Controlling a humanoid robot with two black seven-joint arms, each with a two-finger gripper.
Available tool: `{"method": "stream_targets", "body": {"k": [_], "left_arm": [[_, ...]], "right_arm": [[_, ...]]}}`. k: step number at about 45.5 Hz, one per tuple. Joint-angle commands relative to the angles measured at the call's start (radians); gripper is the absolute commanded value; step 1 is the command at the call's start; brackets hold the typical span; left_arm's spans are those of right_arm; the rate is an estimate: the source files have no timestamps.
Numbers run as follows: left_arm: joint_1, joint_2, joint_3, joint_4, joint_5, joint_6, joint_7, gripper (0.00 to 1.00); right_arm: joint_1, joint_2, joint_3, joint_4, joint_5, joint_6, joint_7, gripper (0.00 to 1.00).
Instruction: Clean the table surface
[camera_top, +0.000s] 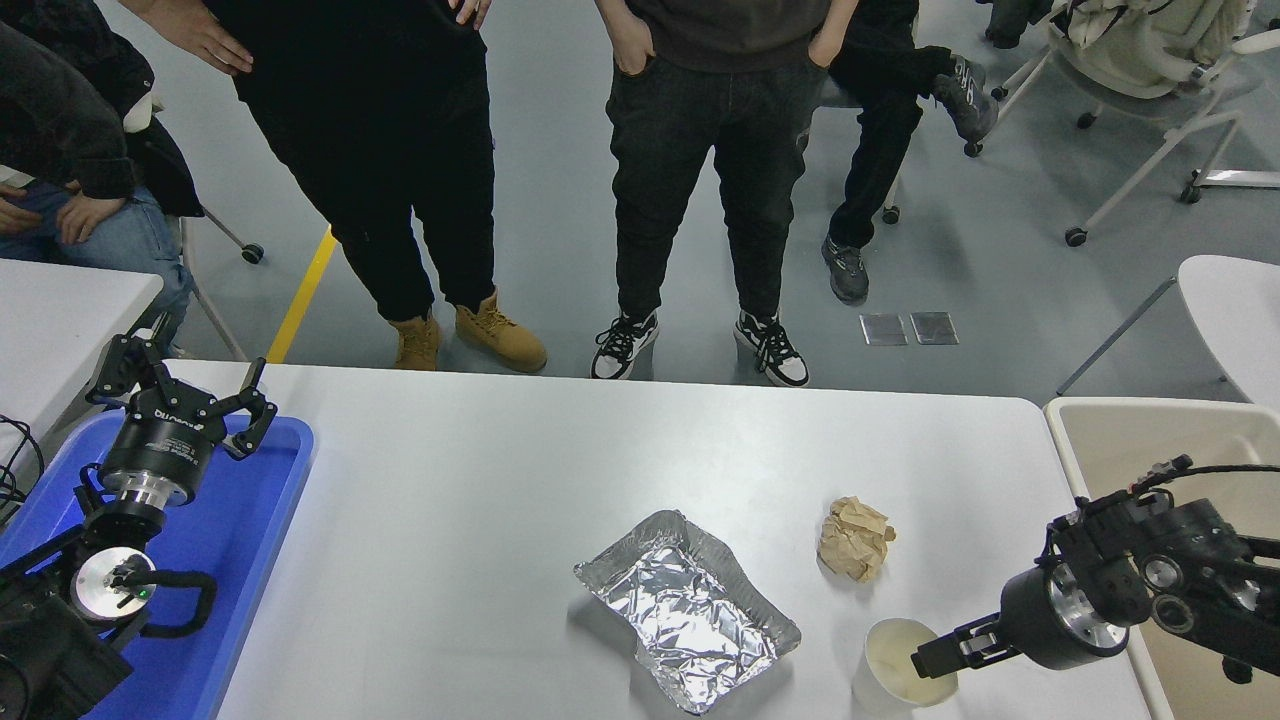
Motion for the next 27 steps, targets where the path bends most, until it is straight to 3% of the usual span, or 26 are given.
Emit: {"method": "stream_targets", "body": {"k": [1, 5, 27], "left_arm": [[0.0, 0.0, 0.0, 0.0, 0.0, 0.0, 0.0, 1.0], [0.0, 0.0, 0.0, 0.0, 0.0, 0.0, 0.002, 1.0], [0.0, 0.0, 0.0, 0.0, 0.0, 0.0, 0.0, 1.0]], "right_arm": [[-0.004, 0.005, -0.002, -0.009, -0.018, 0.003, 0.001, 0.2], [-0.003, 0.002, -0.002, -0.009, -0.017, 0.009, 0.001, 0.01], [0.043, -0.039, 0.005, 0.006, -0.003, 0.012, 0.002, 0.0]]}}
